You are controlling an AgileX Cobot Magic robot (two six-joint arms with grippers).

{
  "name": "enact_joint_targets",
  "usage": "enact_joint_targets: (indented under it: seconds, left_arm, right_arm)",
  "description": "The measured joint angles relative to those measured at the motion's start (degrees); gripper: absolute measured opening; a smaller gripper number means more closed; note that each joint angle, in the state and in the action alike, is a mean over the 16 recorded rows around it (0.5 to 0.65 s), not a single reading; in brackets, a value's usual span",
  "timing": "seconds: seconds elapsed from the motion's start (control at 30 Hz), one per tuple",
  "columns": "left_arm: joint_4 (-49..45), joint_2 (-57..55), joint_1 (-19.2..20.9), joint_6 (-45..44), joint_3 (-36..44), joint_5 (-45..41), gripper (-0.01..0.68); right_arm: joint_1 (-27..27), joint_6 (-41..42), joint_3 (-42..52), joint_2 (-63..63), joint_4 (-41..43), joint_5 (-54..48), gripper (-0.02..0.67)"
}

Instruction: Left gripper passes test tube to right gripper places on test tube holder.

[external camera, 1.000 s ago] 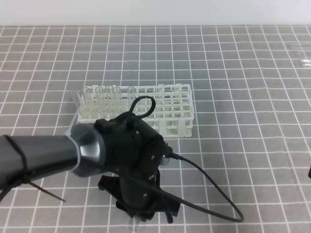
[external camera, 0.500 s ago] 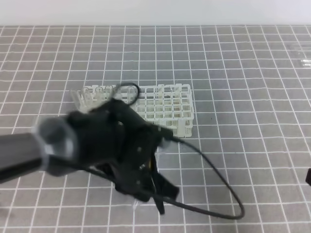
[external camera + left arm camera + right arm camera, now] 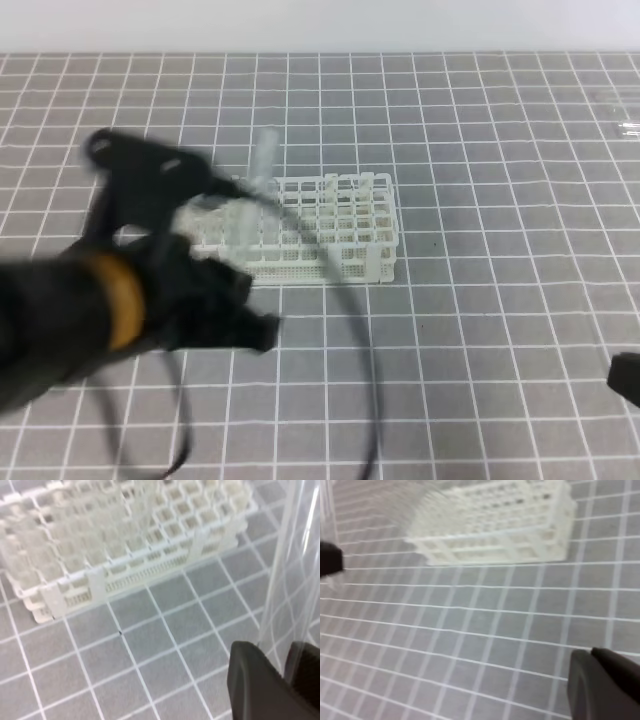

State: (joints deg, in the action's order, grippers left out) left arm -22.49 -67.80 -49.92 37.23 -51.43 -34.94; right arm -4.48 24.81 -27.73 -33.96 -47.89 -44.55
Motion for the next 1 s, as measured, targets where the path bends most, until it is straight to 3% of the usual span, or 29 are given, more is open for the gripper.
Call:
enact_joint_targets:
  seconds: [0.23,0.4,0.7,1.0]
  left_arm:
    - [-16.0,11.22,0.0,16.76,13.96,13.7,0.007]
    - [-29.91,15.13,0.0,31.05,20.73,20.68,0.007]
    - [-51.45,16.1,0.0,52.26,23.73,23.51,0.008]
    - [-68.52,16.1,0.0,65.17,23.75,23.42,0.008]
  right_arm:
    - [-0.91,2.14,-5.82,-6.1,-4.2,-3.35,-0.001]
    - [-5.99,3.62,-11.36,-12.98,-5.56,-2.91,-0.001]
    - [-25.8,-0.83,-21.09,-24.35,3.83,8.26,-0.001]
    - [-45.41,-5.92,-19.43,-25.75,16.78,35.17,-0.001]
